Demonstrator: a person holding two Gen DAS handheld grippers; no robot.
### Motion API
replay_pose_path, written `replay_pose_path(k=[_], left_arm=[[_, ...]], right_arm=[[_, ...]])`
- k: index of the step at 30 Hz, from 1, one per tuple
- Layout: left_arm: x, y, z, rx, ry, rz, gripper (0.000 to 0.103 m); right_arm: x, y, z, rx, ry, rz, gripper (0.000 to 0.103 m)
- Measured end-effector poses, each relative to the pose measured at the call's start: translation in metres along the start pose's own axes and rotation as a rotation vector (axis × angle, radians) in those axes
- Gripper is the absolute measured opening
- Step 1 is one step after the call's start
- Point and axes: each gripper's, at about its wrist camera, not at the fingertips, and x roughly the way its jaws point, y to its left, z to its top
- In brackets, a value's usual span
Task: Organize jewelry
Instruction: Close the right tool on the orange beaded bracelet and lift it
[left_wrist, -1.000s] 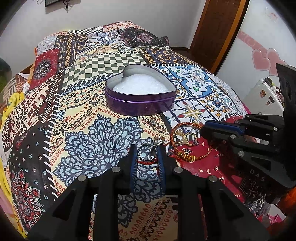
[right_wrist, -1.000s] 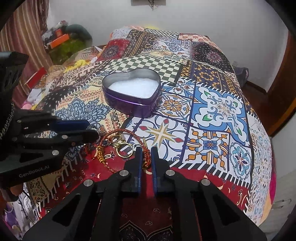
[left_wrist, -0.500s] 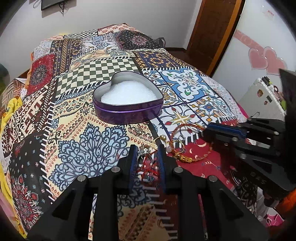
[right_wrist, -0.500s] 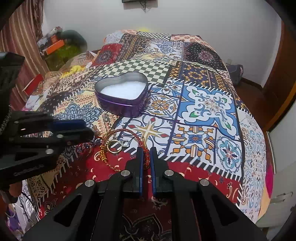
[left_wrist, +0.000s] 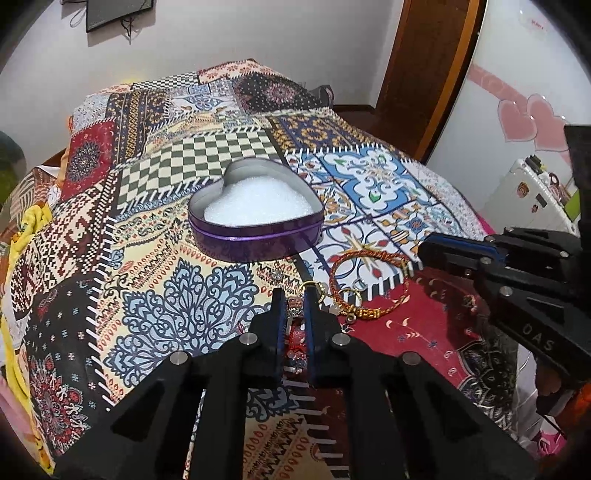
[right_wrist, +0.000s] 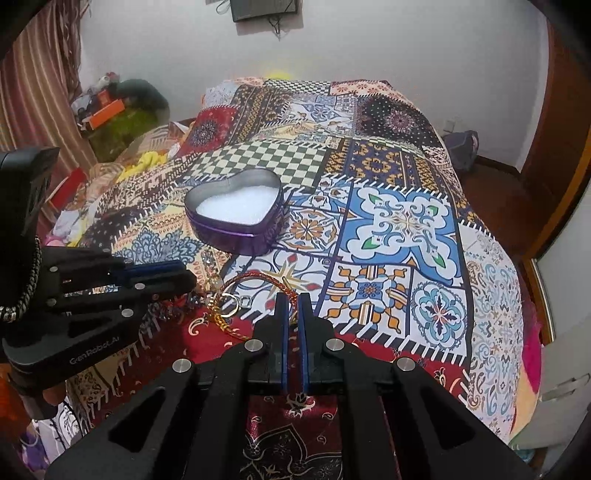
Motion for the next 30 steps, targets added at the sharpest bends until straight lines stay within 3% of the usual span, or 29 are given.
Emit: replay_pose_path(k=[6,8,11,12,15,20,23,25,30], left_arm=[[-0.018,0.006,0.002,-0.031,-0.038,-0.01,0.001],[-0.022,0.01,0.001,-0.037,-0.041,-0.014,0.001],[-0.024,0.013,-0.001,-0.037,-0.033,-0.004,0.001],[-0.024,0.014,-0.002,-0.038,-0.028,-0.006,0.002],[-0.023,0.017,-0.005,-0.043,-0.005,-0.015,0.007],[-0.013,0.015,-0.004,-0.042,0.017,-0.029,0.012],[-0.004,0.012,0.0,-0.034,0.032,-0.035,0.012],[0.005,0.012,0.002,-0.04,0.052,-0.044,0.012],[0.019,0.013,0.004,-0.05,0.084,-0.046,0.012]], right_arm=[[0.008,-0.004,0.001,0.016,0.055,0.015,0.005],[0.014,-0.008,0.0,0.035,0.097,0.034,0.011],[0.016,-0.011,-0.002,0.055,0.099,0.063,0.034],[0.015,-0.01,-0.001,0.051,0.089,0.054,0.037],[0.02,-0.004,0.003,-0.008,0.083,0.004,0.037],[0.039,0.002,0.007,-0.079,0.113,0.003,0.036],[0.043,0.003,0.009,-0.106,0.118,0.01,0.024],[0.044,0.003,0.01,-0.118,0.12,0.009,0.01],[0.041,0.001,0.008,-0.122,0.11,0.009,0.007]])
